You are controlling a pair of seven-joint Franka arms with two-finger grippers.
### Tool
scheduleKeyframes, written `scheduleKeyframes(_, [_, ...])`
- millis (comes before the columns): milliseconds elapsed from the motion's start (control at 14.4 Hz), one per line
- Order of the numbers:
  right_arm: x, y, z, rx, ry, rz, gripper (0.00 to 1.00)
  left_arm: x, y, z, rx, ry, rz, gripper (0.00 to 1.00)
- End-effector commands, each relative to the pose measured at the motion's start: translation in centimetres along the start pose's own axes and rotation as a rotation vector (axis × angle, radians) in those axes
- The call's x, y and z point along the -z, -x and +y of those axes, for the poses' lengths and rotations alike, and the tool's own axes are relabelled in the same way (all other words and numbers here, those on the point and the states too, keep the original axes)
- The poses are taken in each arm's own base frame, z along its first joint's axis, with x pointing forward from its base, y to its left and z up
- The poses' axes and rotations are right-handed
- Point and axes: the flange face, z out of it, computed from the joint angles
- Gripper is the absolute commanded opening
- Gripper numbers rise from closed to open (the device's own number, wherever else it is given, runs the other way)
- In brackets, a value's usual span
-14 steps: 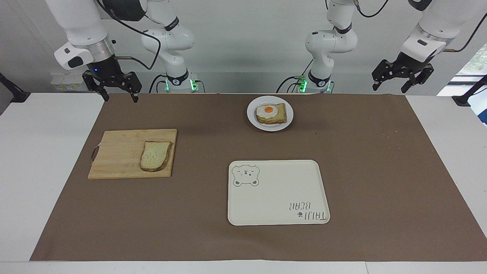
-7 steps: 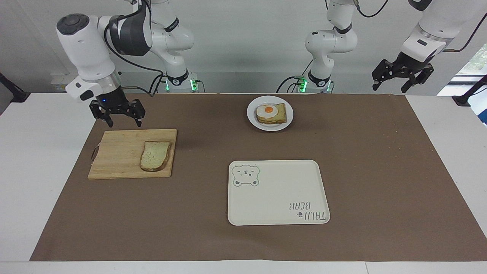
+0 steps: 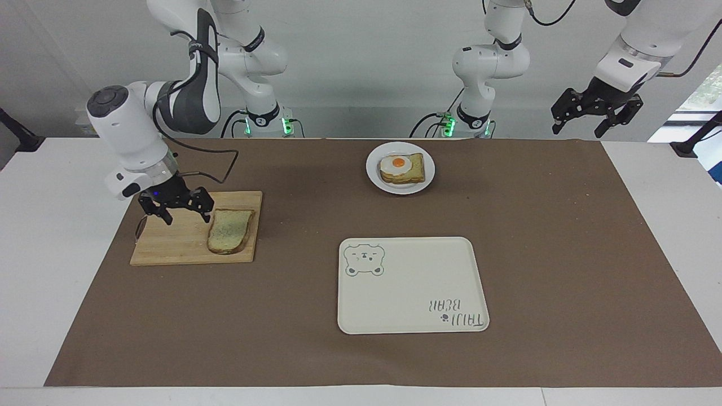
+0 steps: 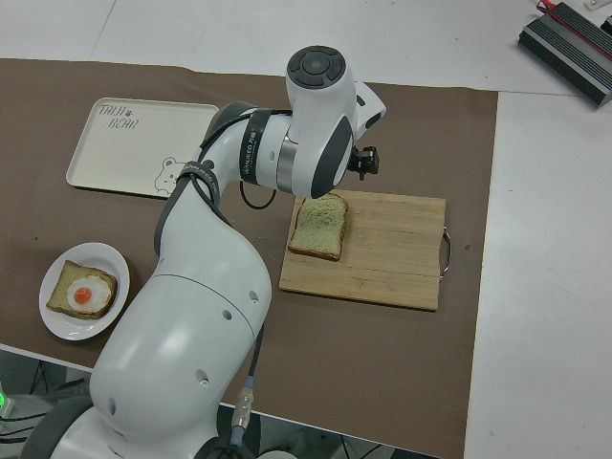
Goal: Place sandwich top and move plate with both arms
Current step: 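Reach the right gripper to the bread slice on the wooden board and grasp it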
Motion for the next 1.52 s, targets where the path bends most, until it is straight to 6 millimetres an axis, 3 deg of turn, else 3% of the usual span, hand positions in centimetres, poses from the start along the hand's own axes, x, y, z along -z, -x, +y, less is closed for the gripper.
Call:
scheduleKeyframes(0, [-3.2, 0.1, 0.3, 0.005, -0.052, 0.009, 1.00, 0.4, 0.4, -0.1, 0.002, 0.009, -0.002, 1.00])
scheduleKeyframes(554, [-10.5, 2.6, 0.7, -0.014, -0.083, -0.042, 1.00, 0.3, 0.3, -0.1, 0.002, 0.009, -0.005, 1.00])
scheduleKeyframes(1108, [-11.4, 2.9, 1.3, -0.053, -0.109, -0.050, 0.98, 0.3, 0.3, -0.1, 0.002, 0.009, -0.004, 1.00])
scheduleKeyframes(1246, [-11.4, 2.9, 1.3, -0.056, -0.109, -0.050, 0.83, 0.3, 0.3, -0.1, 0.004, 0.009, -0.005, 1.00])
scheduleKeyframes(1454, [-11.6, 2.9, 1.4, -0.058, -0.109, -0.053, 0.49, 0.3, 0.3, -0.1, 0.004, 0.009, -0.004, 1.00])
